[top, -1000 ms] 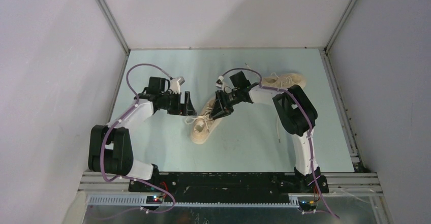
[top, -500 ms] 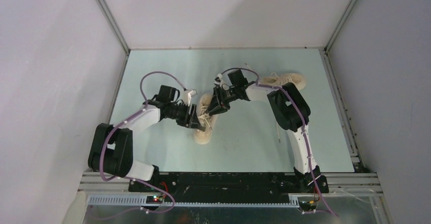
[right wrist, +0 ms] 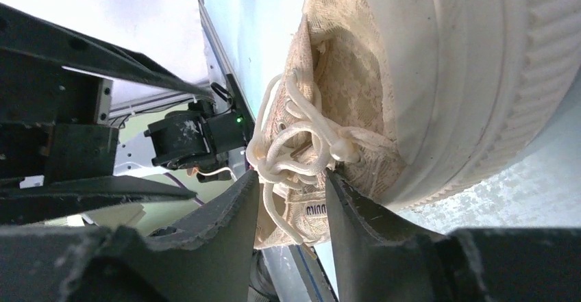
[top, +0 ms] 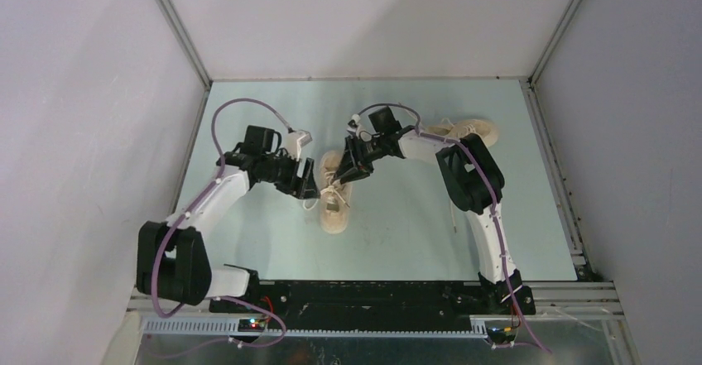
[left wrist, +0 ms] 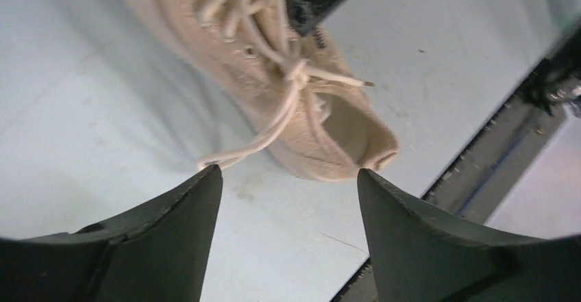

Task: Tie the shoes
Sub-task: Adjust the shoe at the center of the board.

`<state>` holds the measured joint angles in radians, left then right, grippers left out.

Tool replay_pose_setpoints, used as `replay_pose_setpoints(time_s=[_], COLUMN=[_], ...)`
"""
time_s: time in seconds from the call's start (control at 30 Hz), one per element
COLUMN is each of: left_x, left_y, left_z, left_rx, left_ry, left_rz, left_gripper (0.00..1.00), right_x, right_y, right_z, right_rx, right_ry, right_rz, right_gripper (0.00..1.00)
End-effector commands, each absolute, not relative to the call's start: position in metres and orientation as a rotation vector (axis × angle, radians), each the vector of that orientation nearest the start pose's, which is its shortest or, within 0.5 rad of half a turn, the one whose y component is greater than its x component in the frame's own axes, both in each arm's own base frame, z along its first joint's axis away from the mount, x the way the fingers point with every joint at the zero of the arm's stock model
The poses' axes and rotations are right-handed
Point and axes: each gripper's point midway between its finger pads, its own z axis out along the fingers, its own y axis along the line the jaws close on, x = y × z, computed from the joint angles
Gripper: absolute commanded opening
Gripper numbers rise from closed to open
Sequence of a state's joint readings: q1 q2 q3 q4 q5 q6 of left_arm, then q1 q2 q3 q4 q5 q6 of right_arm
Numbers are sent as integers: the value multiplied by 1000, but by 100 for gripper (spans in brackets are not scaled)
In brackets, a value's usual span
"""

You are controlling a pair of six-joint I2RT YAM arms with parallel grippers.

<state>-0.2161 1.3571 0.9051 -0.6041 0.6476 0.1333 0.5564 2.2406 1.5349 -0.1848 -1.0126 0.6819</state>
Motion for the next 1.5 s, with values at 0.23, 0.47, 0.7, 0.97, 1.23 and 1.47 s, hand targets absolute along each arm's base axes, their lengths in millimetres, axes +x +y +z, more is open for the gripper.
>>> replay_pose_setpoints(time_s=[0.23,0.47,0.7,0.97,1.23,1.47], left_x=[266,264,261,259,258,264], left_y=[-114,-120,-124,-128,-124,-112], left_z=[67,49,46,51,57,49], left_rx=[631,689,706,732,749,723], left_ry=[2579,2622,2614,2585,2572,2612], left_rz=[-581,-648,-692,-719,-690,-584], left_gripper=[78,71,55,25,2,0], right_x=[323,326,319,318,324,331], right_y=[412,419,435,438,415,383], right_z=[78,75,83,108,120,108], right_rx=[-420,-399,-457,-559,-536,-478], right_ry=[2612,2603,2552,2442,2406,2461], right_rz=[1730,1809,1925,1973,1901,1742], right_gripper=[39,33,31,9,0,0])
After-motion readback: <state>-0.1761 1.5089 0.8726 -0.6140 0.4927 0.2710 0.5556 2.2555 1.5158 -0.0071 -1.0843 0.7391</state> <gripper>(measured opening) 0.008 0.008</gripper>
